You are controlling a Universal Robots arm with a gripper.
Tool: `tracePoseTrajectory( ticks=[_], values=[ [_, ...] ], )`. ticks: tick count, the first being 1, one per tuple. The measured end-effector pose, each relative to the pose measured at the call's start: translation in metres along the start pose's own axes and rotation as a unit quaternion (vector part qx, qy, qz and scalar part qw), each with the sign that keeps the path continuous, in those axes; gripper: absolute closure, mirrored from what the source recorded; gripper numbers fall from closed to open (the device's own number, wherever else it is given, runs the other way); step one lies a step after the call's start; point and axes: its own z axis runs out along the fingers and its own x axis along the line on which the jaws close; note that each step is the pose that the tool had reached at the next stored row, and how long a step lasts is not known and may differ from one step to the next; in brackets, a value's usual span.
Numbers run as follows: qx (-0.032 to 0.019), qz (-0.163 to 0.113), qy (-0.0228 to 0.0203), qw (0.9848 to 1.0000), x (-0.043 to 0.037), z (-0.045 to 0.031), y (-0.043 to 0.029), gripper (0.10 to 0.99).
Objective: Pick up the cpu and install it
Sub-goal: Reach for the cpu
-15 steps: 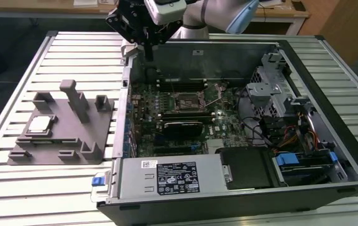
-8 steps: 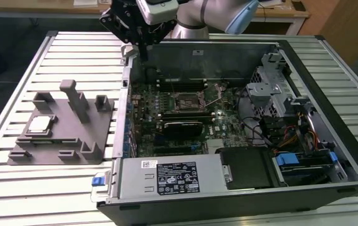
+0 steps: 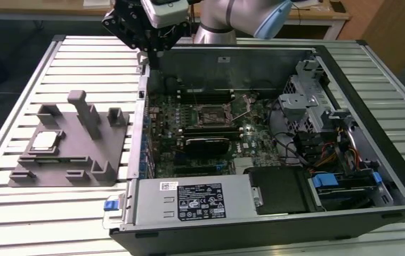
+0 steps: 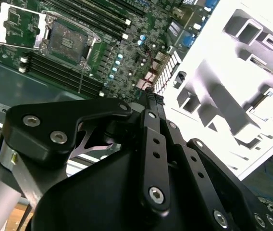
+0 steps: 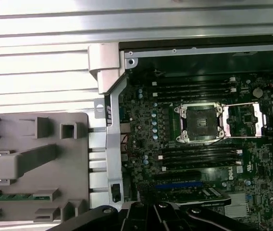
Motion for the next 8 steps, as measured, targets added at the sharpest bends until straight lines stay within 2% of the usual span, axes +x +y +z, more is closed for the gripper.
tracePoseTrajectory(
  ticks=[8],
  values=[
    [0.0, 0.0, 0.0, 1.0, 0.0131, -0.0004, -0.001, 0.98]
  ],
)
